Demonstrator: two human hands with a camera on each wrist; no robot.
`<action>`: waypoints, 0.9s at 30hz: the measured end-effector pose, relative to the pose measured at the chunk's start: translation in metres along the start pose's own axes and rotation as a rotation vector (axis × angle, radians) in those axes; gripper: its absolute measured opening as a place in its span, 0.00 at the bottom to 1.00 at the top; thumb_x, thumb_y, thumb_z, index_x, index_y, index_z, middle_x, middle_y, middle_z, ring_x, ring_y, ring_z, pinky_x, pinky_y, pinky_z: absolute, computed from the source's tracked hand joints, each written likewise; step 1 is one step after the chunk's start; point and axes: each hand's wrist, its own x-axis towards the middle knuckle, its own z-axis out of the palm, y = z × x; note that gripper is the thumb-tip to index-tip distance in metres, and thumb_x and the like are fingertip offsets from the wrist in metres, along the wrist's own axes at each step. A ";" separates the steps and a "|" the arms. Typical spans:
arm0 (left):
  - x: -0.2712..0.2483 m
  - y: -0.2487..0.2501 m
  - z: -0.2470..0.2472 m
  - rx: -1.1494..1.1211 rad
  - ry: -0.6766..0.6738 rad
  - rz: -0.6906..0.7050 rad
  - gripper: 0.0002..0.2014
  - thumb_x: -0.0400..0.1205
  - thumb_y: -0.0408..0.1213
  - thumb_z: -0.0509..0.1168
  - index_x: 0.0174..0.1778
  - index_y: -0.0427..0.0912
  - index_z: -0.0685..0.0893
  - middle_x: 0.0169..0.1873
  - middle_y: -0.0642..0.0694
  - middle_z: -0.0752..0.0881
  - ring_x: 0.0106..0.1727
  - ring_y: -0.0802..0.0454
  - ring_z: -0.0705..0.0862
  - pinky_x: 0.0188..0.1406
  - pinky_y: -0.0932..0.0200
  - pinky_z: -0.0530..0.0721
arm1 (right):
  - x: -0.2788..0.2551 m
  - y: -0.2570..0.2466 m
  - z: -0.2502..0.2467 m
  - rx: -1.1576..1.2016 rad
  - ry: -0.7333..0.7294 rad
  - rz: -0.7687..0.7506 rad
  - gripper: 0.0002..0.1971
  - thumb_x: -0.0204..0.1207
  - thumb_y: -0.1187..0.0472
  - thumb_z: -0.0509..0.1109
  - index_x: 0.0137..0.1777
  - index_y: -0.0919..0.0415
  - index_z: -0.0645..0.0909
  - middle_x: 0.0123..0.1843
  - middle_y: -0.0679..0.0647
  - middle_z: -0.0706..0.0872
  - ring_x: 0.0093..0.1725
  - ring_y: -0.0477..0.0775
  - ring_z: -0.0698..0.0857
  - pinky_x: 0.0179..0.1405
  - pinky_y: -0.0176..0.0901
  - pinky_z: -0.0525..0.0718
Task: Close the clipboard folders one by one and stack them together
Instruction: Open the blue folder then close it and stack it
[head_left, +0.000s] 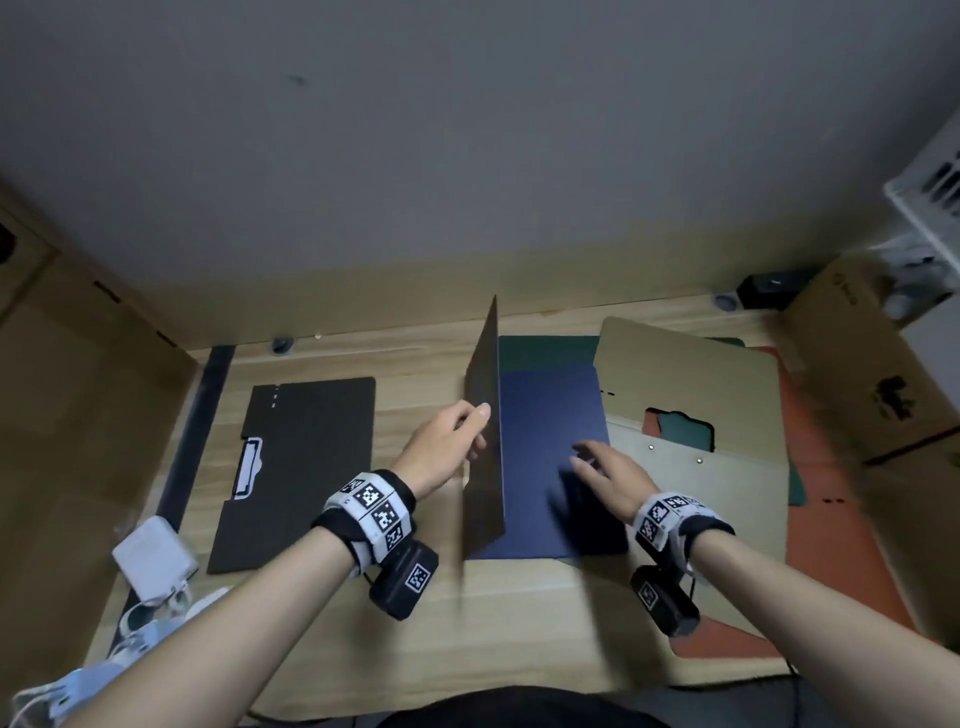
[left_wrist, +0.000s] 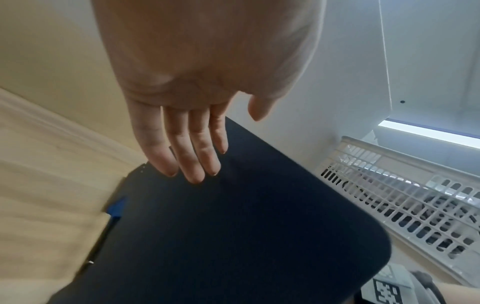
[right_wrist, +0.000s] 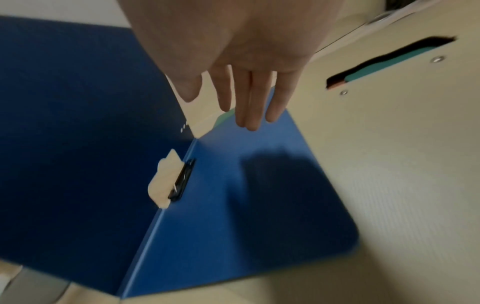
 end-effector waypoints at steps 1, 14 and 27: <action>0.003 0.002 0.009 0.018 -0.009 0.001 0.23 0.77 0.64 0.54 0.46 0.49 0.82 0.38 0.50 0.89 0.38 0.51 0.87 0.42 0.52 0.80 | -0.002 0.005 -0.008 0.045 0.022 0.010 0.22 0.84 0.45 0.59 0.71 0.56 0.76 0.67 0.55 0.84 0.64 0.55 0.83 0.68 0.51 0.77; 0.030 -0.097 0.055 0.213 -0.124 -0.481 0.16 0.80 0.41 0.66 0.62 0.42 0.76 0.57 0.41 0.82 0.61 0.41 0.83 0.59 0.52 0.78 | 0.005 0.047 -0.007 0.223 0.103 0.262 0.11 0.75 0.58 0.74 0.56 0.55 0.83 0.41 0.54 0.87 0.44 0.55 0.86 0.49 0.49 0.84; 0.035 -0.118 0.055 -0.361 -0.037 -0.700 0.07 0.73 0.31 0.74 0.44 0.37 0.84 0.42 0.41 0.88 0.41 0.47 0.84 0.47 0.54 0.82 | 0.013 0.031 0.033 -0.004 0.178 0.369 0.24 0.66 0.49 0.81 0.59 0.61 0.84 0.60 0.59 0.76 0.59 0.61 0.80 0.66 0.51 0.78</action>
